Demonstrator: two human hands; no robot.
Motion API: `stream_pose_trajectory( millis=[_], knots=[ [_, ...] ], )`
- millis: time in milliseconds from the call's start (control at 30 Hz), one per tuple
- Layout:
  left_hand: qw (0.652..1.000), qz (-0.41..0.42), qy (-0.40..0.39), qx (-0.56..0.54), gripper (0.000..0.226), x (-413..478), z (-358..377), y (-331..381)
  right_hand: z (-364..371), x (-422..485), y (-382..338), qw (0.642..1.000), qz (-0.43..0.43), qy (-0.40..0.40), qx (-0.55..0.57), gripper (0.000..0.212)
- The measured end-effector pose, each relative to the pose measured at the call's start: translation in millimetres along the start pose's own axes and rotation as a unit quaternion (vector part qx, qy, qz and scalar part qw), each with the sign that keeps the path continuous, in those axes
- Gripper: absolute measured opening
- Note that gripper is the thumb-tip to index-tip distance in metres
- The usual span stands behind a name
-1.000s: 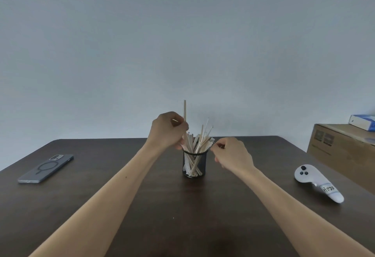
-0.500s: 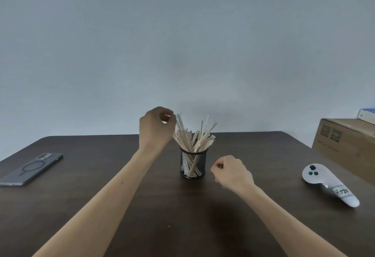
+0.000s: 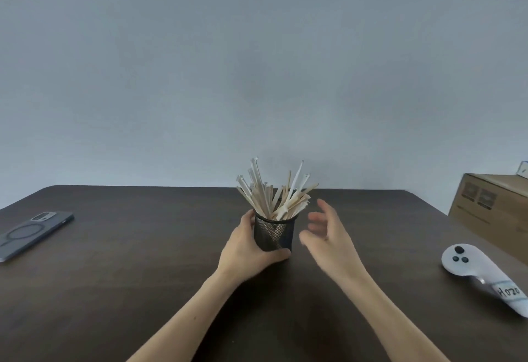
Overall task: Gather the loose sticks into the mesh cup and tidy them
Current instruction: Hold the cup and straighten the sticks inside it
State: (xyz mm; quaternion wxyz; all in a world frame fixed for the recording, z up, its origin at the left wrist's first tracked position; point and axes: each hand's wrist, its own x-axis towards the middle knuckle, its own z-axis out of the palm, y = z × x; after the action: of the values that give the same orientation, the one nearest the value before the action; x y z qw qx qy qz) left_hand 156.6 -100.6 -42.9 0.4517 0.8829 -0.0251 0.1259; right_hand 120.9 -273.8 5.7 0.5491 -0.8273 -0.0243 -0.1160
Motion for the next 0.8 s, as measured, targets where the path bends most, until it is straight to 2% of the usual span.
stream_pose_trajectory(
  millis=[100,233,400,500,533,667,800],
  knots=[
    [1.000,-0.002,0.004,-0.007,0.110,7,6,-6,5,6,4,0.997,0.000,0.021,0.076,0.066],
    [1.000,0.011,-0.006,-0.009,0.088,-5,-10,-13,14,3,12,0.992,-0.001,0.036,0.117,0.054],
    [0.999,0.031,-0.007,-0.021,0.082,-42,-38,-28,26,-18,10,0.994,-0.035,0.018,0.101,0.042],
    [0.999,0.034,0.001,-0.023,0.082,-56,-43,-30,28,-36,-1,0.984,-0.063,-0.002,0.169,0.030],
    [0.999,0.033,0.004,-0.023,0.081,-58,-44,-29,26,-43,-5,0.977,-0.075,-0.002,0.199,0.030],
    [0.999,0.026,0.002,-0.022,0.079,-60,-45,-26,19,-66,-16,0.958,-0.155,0.051,0.237,0.066],
    [1.000,0.025,0.004,-0.016,0.078,-60,-44,-26,32,-65,-43,0.953,-0.267,0.040,0.141,0.053]
  ],
)
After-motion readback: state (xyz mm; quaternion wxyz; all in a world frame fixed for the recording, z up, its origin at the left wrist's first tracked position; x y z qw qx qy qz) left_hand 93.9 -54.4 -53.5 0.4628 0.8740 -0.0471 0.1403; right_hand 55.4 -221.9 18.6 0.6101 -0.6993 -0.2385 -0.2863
